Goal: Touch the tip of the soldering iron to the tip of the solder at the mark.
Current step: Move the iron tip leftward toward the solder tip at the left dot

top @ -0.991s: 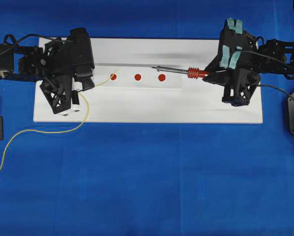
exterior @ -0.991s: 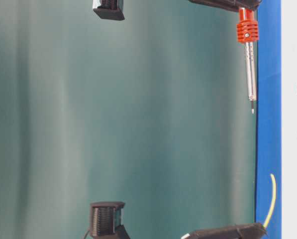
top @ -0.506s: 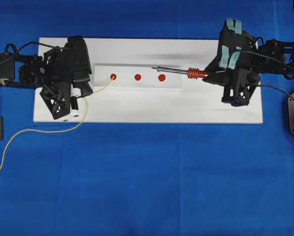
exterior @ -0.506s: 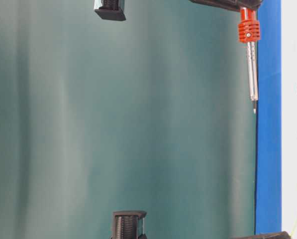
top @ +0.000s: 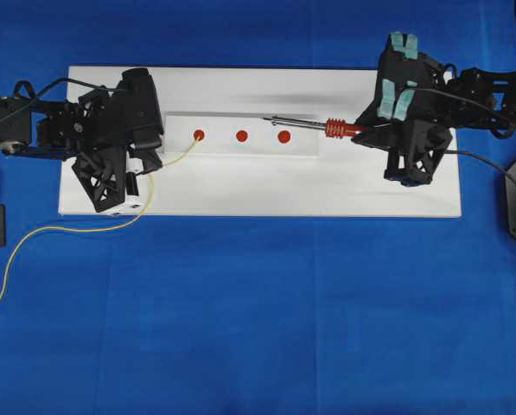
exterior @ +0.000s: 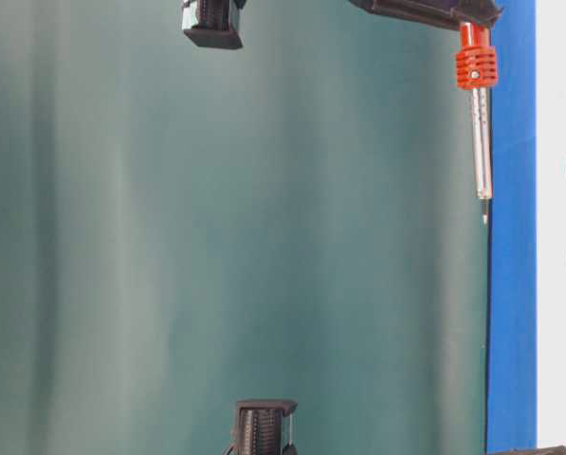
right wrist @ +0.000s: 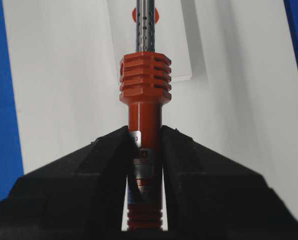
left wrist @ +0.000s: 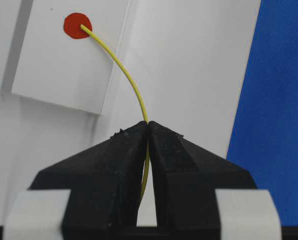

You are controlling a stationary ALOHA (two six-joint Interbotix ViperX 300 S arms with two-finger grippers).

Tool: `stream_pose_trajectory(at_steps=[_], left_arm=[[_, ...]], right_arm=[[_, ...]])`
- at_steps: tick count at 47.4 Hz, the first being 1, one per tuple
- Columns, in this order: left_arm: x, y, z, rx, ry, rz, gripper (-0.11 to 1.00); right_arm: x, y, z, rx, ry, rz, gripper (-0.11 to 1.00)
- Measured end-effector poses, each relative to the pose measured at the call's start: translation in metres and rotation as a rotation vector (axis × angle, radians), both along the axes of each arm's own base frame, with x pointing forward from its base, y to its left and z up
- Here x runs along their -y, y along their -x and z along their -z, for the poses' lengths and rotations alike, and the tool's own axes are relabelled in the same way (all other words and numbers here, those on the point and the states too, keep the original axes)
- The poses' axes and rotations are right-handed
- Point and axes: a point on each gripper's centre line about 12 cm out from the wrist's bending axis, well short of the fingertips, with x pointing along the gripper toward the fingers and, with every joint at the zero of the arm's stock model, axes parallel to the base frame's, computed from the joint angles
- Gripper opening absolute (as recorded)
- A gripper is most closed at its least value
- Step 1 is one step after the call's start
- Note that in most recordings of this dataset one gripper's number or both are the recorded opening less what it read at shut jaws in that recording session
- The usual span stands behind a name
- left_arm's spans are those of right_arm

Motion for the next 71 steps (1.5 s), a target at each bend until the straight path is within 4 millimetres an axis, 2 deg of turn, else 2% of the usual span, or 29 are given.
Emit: stream_pose_trajectory(at_steps=[14,37,53,71], left_arm=[[0.0,0.0,0.0,-0.002,0.0,0.0,0.01],[0.0,0.0,0.0,-0.003,0.0,0.0,0.01],[0.0,0.0,0.0,-0.003,-0.003,0.004,0.01],[0.0,0.0,0.0,-0.003,-0.001,0.001,0.01]], right_arm=[[0.005,-0.025,0.002,-0.072,-0.032,-0.021,0.06],[0.023,-0.095,0.002,-0.266,-0.032,-0.121,0.06],[0.023,-0.107,0.0,-0.28,-0.021,-0.143,0.06],[0.022,-0.113,0.013,-0.31,-0.025,-0.151,0.06]])
